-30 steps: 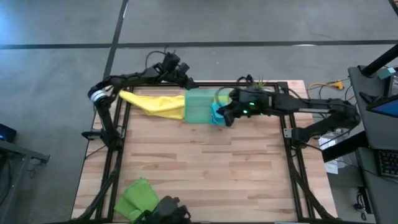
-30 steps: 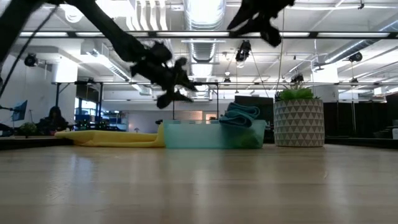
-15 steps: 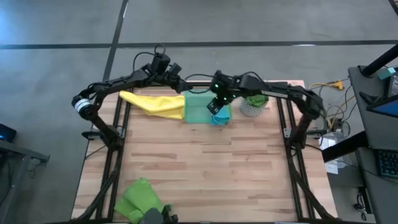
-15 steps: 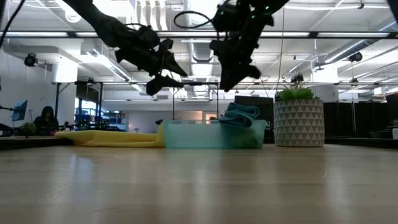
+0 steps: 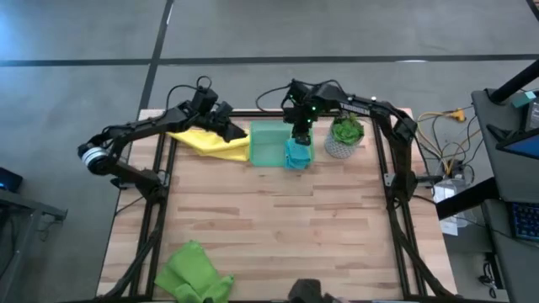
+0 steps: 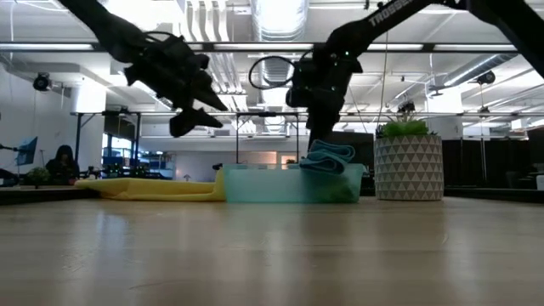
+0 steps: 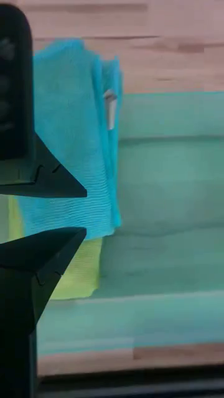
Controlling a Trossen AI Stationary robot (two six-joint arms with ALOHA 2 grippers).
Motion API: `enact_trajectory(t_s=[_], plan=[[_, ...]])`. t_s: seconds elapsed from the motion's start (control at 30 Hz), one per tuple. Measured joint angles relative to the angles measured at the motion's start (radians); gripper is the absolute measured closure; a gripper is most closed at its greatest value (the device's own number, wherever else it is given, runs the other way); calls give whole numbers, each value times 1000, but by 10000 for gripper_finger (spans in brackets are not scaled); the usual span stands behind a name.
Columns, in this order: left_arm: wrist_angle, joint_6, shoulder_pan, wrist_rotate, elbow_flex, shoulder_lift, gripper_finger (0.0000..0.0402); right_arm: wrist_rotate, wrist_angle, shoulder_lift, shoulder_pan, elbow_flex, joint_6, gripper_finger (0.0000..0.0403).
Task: Fold microfiber towels
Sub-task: Put the blue microfiber cloth into the blue bin
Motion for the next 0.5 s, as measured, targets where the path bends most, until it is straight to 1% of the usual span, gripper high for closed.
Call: enact_trajectory(t_s=[0.2,0.3,0.5], plan=[[24,-26,-2,-4,-127,-140,217,10,-77,90,-22,61,-98,321],[76,-61,-2,-5,-186,-197,217,60,-105,141,-20,103,-101,321],[213,-157,-2,-10,-271,-257,217,48,-150,233,-20,184,-101,321]])
